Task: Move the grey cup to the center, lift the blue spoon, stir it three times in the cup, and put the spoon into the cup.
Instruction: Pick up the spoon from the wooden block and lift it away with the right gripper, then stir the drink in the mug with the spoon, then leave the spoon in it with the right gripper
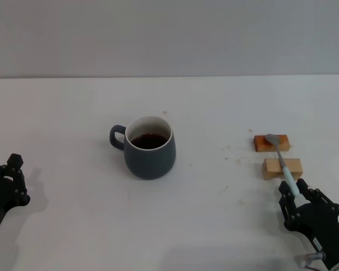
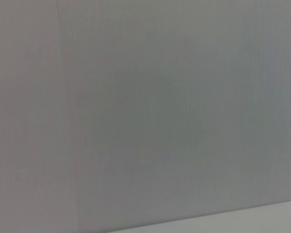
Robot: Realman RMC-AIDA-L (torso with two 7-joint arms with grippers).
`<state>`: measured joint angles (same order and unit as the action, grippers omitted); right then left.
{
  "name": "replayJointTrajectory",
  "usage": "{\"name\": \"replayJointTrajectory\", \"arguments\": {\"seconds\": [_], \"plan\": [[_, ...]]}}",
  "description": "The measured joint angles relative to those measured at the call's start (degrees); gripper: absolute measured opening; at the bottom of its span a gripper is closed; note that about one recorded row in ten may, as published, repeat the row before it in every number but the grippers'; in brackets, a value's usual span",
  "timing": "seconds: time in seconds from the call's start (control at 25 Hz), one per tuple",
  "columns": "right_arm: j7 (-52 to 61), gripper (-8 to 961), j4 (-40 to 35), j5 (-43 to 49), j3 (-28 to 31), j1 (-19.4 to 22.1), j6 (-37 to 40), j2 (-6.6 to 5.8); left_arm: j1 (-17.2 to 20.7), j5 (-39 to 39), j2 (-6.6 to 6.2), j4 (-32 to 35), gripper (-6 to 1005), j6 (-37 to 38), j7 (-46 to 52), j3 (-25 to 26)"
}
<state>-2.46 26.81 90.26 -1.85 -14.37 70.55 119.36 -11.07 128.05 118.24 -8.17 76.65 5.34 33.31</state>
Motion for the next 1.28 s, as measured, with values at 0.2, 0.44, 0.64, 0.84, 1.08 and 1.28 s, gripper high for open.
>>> {"name": "replayJointTrajectory", "arguments": {"seconds": [0.2, 0.44, 0.64, 0.84, 1.08, 1.28], "plan": [[0.0, 282, 0.0, -0.4, 0.3, 0.4, 0.1, 0.02, -0.1, 0.0, -0.03, 0.0, -2, -0.3, -0.2, 0.0], [-0.1, 201, 0.1, -0.6, 0.6, 1.4, 2.3, 0.19, 0.1, 0.0, -0.03, 0.1, -2, -0.2, -0.3, 0.2], [-0.5, 158, 0.1, -0.6, 0.6, 1.5, 2.9, 0.23, 0.3, 0.0, -0.03, 0.1, -2, -0.2, -0.3, 0.3], [-4.7, 157, 7.7, -0.3, 0.5, 2.0, 6.2, -1.82, 0.0, 0.0, -0.03, 0.1, -2, -0.3, -0.2, 0.0], [-21.5, 157, 31.4, -1.5, 4.4, -0.8, 1.2, -11.25, 0.1, 0.0, -0.03, 0.0, -2, 0.0, -0.3, 0.0], [-37.4, 156, 48.4, -5.3, 12.4, -2.0, -9.9, -17.74, 0.7, 0.0, -0.03, 0.0, -2, 0.9, -0.3, 0.1]]}}
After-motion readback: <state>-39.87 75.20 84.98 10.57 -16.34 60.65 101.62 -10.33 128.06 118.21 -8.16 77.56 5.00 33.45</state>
